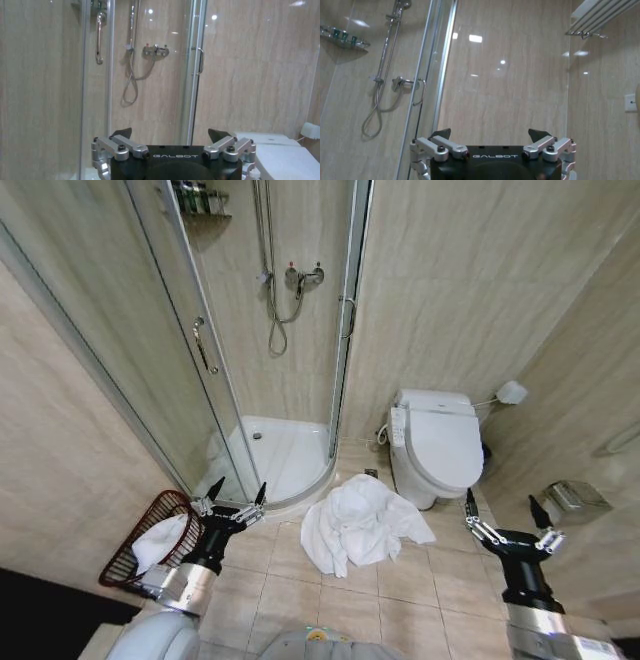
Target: Discard the used towel into the hamper.
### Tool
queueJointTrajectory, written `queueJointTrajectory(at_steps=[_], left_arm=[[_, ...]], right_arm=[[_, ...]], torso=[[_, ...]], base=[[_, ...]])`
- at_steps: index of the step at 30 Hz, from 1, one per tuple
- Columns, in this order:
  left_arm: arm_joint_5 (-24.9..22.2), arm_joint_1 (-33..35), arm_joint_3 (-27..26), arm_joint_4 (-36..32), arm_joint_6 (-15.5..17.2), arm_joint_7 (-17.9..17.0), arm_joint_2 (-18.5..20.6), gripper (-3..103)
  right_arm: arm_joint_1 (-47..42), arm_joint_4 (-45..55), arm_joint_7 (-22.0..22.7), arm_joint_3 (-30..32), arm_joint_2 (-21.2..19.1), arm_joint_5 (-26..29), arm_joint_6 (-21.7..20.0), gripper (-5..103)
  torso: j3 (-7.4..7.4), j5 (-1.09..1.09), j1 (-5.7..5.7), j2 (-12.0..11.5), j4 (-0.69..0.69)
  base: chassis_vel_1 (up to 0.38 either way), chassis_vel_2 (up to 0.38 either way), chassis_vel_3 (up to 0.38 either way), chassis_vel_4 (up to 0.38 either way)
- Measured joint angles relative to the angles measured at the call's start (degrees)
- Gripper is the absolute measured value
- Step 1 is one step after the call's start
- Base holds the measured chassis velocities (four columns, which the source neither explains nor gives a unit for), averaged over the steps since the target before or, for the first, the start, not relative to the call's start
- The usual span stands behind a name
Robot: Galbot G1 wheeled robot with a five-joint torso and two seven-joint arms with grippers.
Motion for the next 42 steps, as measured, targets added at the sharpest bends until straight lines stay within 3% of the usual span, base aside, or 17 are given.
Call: queueJointTrajectory(at_steps=[30, 33, 36, 37, 42], left_arm=[[0.0, 0.0, 0.0, 0.0, 0.0, 0.0, 0.0, 99], [0.0, 0.0, 0.0, 0.0, 0.0, 0.0, 0.0, 99], [0.0, 0.0, 0.0, 0.0, 0.0, 0.0, 0.0, 99], [0.0, 0.0, 0.0, 0.0, 0.0, 0.0, 0.0, 99], [0.0, 0.0, 0.0, 0.0, 0.0, 0.0, 0.0, 99]], right_arm=[[0.1, 0.0, 0.0, 0.0, 0.0, 0.0, -0.1, 100], [0.6, 0.3, -0.1, 0.1, 0.0, 0.1, -1.6, 100], [3.0, 2.4, -0.6, 0.5, 0.3, 1.0, -8.1, 100], [3.0, 2.4, -0.6, 0.5, 0.3, 1.0, -8.1, 100], [6.4, 5.2, -1.3, 1.1, 0.6, 2.1, -17.3, 100]], torso=[[-4.64, 0.00, -3.79, -8.4, 0.00], [-4.98, 0.00, -4.12, -9.1, -0.01], [-5.62, 0.00, -4.71, -10.3, 0.00], [-5.62, 0.00, -4.71, -10.3, 0.00], [-6.48, 0.00, -5.39, -11.9, 0.00]], base=[[0.000, 0.000, 0.000, 0.000], [0.000, 0.000, 0.000, 0.000], [0.000, 0.000, 0.000, 0.000], [0.000, 0.000, 0.000, 0.000], [0.000, 0.000, 0.000, 0.000]])
